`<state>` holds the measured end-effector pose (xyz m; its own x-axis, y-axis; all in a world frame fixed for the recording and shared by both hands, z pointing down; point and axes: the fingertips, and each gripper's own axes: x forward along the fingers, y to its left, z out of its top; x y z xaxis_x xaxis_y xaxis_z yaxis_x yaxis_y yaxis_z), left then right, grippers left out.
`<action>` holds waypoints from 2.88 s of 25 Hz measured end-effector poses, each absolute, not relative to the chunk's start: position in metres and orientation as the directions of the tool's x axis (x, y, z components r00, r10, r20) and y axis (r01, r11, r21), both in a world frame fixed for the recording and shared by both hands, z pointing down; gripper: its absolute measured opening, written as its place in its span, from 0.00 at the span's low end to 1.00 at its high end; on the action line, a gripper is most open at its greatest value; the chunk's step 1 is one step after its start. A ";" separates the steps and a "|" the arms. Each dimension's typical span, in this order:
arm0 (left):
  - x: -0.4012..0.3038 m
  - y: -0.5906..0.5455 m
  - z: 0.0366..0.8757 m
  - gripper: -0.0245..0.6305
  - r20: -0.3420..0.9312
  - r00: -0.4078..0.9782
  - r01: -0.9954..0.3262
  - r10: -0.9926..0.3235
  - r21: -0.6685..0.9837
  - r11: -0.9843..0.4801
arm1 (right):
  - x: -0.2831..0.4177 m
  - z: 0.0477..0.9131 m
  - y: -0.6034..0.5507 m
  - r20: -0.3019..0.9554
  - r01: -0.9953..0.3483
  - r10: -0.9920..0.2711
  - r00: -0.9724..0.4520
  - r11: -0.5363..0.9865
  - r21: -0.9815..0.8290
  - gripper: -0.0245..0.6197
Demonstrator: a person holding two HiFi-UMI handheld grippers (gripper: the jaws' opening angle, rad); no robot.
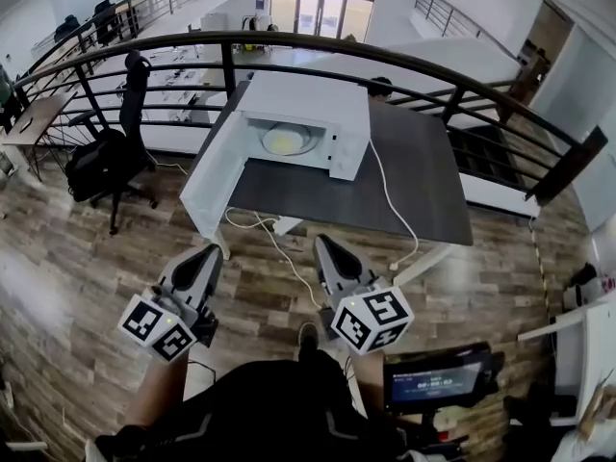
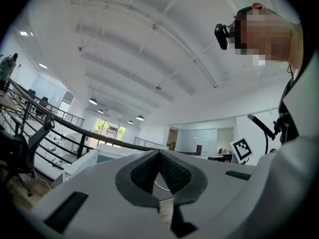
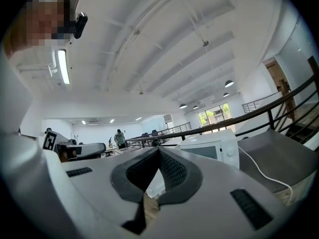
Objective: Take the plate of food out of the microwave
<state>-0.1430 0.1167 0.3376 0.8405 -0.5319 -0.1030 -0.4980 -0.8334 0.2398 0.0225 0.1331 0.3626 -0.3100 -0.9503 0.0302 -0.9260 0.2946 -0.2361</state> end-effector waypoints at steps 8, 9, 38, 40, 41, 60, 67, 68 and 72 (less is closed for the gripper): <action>-0.074 0.057 0.338 0.04 -0.069 0.835 -0.519 -0.545 0.226 -0.824 | 0.082 0.355 0.070 0.003 -0.917 -0.936 -0.351 0.343 -0.204 0.02; -0.066 0.051 0.339 0.04 -0.067 0.835 -0.521 -0.546 0.225 -0.824 | 0.090 0.355 0.063 0.005 -0.917 -0.937 -0.350 0.342 -0.205 0.02; 0.009 -0.106 0.351 0.04 -0.032 0.792 -0.594 -0.610 0.194 -0.781 | 0.167 0.368 -0.099 0.003 -0.892 -0.911 -0.413 0.404 -0.205 0.02; 0.009 -0.117 0.347 0.04 -0.034 0.802 -0.582 -0.597 0.188 -0.791 | 0.165 0.366 -0.109 0.008 -0.898 -0.917 -0.399 0.389 -0.203 0.02; 0.008 -0.121 0.345 0.04 -0.036 0.807 -0.574 -0.589 0.186 -0.798 | 0.164 0.364 -0.113 0.012 -0.902 -0.920 -0.392 0.381 -0.204 0.02; 0.001 -0.216 0.337 0.04 -0.038 0.881 -0.456 -0.471 0.190 -0.869 | 0.153 0.356 -0.193 0.011 -0.959 -0.978 -0.209 0.203 -0.198 0.02; 0.003 -0.236 0.333 0.04 -0.045 0.899 -0.418 -0.435 0.200 -0.886 | 0.156 0.351 -0.205 0.012 -0.969 -0.991 -0.135 0.129 -0.210 0.02; 0.002 -0.239 0.331 0.04 -0.045 0.901 -0.413 -0.430 0.208 -0.887 | 0.156 0.350 -0.207 0.015 -0.970 -0.992 -0.126 0.120 -0.211 0.02; -0.004 -0.243 0.330 0.04 -0.040 0.912 -0.392 -0.409 0.215 -0.894 | 0.151 0.351 -0.210 0.047 -0.973 -0.993 -0.105 0.092 -0.214 0.02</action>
<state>-0.0043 -0.2430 0.3299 0.9115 -0.4092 -0.0404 -0.3920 -0.8944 0.2153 0.1506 -0.2105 0.3505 -0.1046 -0.9934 0.0469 -0.9726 0.0923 -0.2135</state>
